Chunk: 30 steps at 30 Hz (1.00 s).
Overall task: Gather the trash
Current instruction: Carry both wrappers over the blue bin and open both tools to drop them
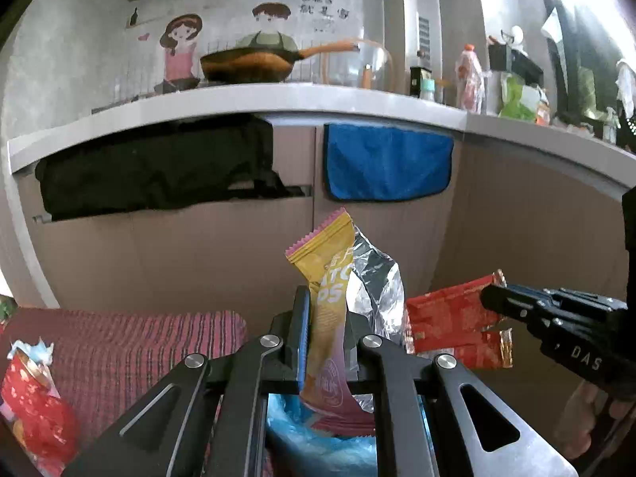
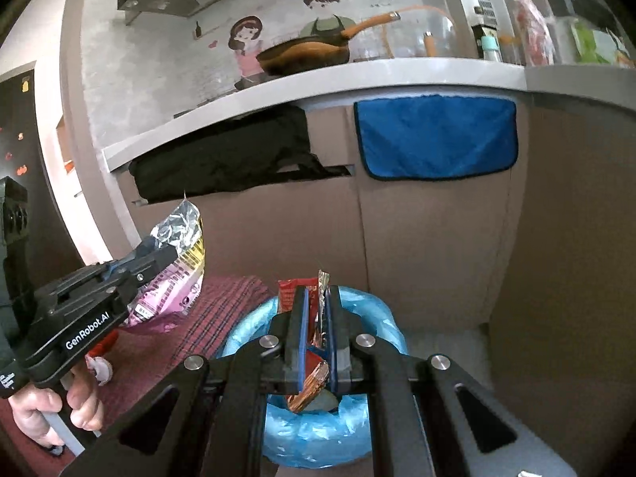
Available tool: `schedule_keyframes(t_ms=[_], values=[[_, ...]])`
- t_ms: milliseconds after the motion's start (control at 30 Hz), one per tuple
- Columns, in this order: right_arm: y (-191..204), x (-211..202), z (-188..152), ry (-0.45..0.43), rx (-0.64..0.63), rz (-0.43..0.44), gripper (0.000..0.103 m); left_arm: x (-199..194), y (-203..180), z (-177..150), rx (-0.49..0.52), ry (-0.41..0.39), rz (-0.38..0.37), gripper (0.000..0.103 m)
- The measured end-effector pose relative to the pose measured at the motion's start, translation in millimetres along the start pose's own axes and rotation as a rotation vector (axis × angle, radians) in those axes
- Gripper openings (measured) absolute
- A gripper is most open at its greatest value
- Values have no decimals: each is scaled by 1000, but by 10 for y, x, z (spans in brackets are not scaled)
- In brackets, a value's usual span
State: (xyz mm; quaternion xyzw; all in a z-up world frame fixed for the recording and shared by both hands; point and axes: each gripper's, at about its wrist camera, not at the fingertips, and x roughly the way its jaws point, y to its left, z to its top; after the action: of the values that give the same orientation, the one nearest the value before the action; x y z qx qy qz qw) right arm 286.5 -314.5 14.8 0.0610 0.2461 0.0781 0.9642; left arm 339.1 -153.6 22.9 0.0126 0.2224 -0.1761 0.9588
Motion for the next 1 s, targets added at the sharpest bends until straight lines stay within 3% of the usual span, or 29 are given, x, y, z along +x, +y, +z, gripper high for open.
schedule_keyframes(t_ms=[500,1000], values=[[-217,490,-152,72,36,0,7,545,81,-377,-48,126,-10,11],[-286,851,-278,140,47,-2,10,823,191,-481,-92,195,-21,14]])
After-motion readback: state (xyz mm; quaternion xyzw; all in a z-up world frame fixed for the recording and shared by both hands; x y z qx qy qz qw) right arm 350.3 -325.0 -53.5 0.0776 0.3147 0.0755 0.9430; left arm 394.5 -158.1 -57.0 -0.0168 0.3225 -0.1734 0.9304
